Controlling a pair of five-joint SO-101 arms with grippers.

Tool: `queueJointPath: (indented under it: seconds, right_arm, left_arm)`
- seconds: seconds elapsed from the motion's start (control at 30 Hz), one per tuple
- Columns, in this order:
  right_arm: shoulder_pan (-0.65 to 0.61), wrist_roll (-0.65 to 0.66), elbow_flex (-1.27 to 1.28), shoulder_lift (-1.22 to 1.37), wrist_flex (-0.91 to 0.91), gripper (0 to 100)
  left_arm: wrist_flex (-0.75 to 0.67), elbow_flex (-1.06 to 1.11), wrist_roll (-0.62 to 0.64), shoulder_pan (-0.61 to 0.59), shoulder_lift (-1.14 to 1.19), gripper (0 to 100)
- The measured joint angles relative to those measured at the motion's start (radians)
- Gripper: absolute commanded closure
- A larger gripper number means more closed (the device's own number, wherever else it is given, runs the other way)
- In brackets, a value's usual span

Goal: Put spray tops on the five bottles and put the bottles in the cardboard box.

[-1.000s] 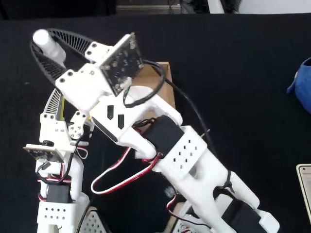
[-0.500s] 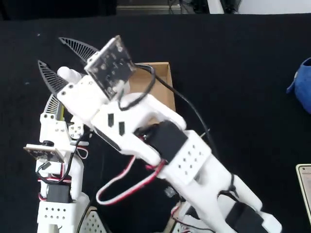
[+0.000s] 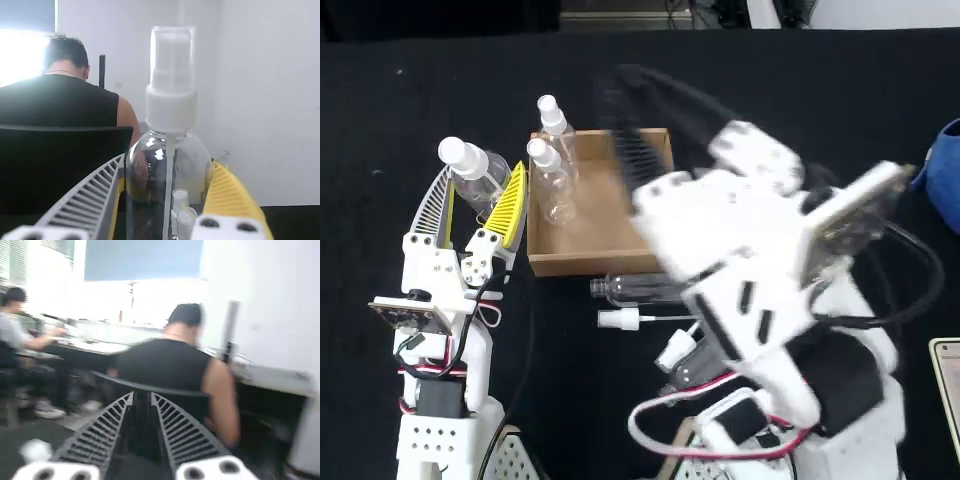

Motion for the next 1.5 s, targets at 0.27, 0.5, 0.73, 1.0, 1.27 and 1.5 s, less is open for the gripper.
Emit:
queueJointPath:
  seconds: [0.27,0.5,0.73,1.0,1.27,1.5]
  right_arm:
    - [0.423,0.0,0.512,-0.293,0.009,98.4]
    - [0.476,0.0,0.942,-0.404,-0.115,98.4]
    - [0.476,0.0,1.211,-0.405,-0.305,98.3]
    - [0.476,0.0,1.244,-0.405,-0.358,98.3]
    - [0.476,0.0,1.244,-0.405,-0.361,98.3]
    - [0.476,0.0,1.258,-0.405,-0.361,98.3]
  left_arm:
    - [0.0,0.0,0.0,0.0,0.0,97]
    - [0.0,0.0,0.0,0.023,0.0,97]
    - [0.158,0.0,-0.002,0.071,0.0,97]
    - [0.204,0.0,-0.002,0.081,0.002,97]
    - [-0.017,0.005,-0.002,0.081,0.078,97]
    - [-0.311,0.006,-0.002,0.081,0.353,97]
